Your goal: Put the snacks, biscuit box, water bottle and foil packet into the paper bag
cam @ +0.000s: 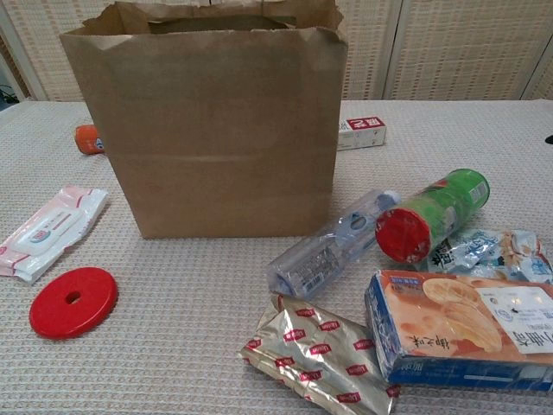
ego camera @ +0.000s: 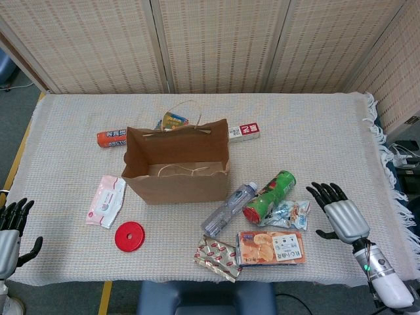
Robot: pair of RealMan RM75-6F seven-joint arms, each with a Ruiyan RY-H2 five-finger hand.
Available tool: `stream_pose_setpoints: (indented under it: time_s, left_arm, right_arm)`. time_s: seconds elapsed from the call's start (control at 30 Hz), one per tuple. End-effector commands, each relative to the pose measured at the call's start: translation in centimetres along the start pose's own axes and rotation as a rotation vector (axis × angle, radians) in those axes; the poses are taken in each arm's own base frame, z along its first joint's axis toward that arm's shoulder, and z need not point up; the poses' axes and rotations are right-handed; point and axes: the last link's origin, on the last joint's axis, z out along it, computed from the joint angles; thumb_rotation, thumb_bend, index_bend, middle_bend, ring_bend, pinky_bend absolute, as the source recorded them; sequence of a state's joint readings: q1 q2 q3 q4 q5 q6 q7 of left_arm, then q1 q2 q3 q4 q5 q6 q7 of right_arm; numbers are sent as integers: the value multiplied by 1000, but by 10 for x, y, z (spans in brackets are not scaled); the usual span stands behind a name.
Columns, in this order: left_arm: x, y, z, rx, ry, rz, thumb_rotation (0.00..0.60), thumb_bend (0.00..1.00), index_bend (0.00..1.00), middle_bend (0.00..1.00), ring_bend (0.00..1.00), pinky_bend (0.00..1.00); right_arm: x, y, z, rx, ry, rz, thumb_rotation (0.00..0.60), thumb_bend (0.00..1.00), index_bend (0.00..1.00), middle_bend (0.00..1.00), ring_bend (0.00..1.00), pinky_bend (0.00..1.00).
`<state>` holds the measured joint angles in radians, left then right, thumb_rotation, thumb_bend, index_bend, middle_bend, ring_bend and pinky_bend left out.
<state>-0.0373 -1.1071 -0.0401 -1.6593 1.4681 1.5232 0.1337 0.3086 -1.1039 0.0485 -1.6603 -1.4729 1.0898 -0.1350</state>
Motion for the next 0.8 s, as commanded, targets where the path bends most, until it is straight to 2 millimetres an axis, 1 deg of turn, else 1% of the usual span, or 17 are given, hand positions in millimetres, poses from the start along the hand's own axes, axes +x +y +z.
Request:
stream_pose_setpoints:
  time_s: [0.03, 0.17, 0.37, 0.57, 0.8]
  left_arm:
    - [0, 0, 0, 4, -2, -4, 600, 373, 0, 0, 0, 0]
    - [0, -1, 0, 3, -5, -5, 600, 375, 0, 0, 0, 0]
    - [0, -1, 0, 3, -11, -10, 600, 375, 0, 0, 0, 0]
    - [0, -1, 0, 1, -18, -14, 600, 375, 0, 0, 0, 0]
    - [0, -1, 0, 0, -23, -21, 600, 375, 0, 0, 0, 0]
  right_arm:
    - [2, -6, 28, 13, -34, -33, 600, 38, 0, 0, 0, 27]
    - [-2, -20, 52, 21, -59, -42, 600, 38, 0, 0, 0, 27]
    - [-4, -46, 78, 51, -72, -43, 600, 38, 0, 0, 0, 32]
    - [-10, -68, 97, 69, -99, -40, 600, 38, 0, 0, 0, 44]
    - [-22, -88, 115, 77, -138, -46, 600, 40, 0, 0, 0, 65]
